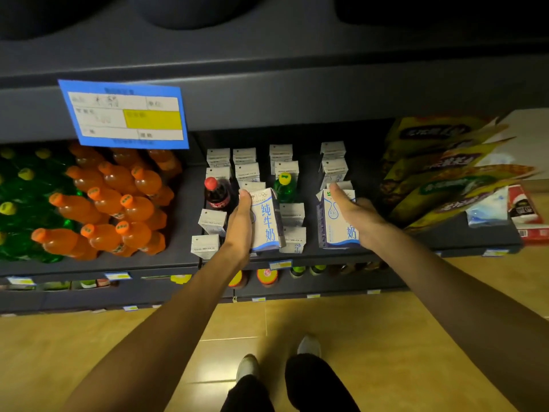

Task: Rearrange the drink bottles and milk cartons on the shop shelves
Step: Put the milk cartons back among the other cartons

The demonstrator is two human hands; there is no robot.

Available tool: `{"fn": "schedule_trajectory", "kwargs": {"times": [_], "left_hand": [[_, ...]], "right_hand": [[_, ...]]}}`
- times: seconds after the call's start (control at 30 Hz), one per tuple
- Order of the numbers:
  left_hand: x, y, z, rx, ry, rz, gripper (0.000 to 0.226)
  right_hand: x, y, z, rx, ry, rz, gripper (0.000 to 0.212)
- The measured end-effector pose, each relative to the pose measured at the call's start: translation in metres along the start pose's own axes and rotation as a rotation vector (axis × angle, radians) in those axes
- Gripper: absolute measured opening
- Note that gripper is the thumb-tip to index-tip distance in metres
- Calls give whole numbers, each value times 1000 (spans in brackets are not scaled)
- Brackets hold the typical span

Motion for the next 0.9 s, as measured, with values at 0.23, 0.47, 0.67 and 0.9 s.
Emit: {"fn": "schedule_trajectory", "kwargs": {"times": [0.23,0.47,0.67,0.9], "left_hand": [[-21,29,-37,85,25,-31,60],[-34,69,-71,117,57,-38,65],[-38,79,-78,107,88,2,58],[-51,88,-64,177,112,39,58]], "right_hand": [[-8,8,-13,-16,-34,-26,35],[-30,3,-29,-32,-21,-109,36],[-41,-11,-29,-42,-12,-132,33],[-40,-23,-24,-52,9,-108,36]]}}
Point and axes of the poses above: each hand's wrist, its own z-axis away from the middle knuckle, its own y-axis out of the palm, x = y × z, the point moved 8 cm from there along -z, towards the middle knuckle, and after that the axes turned 9 degrees about -y, right-handed, at the moved point
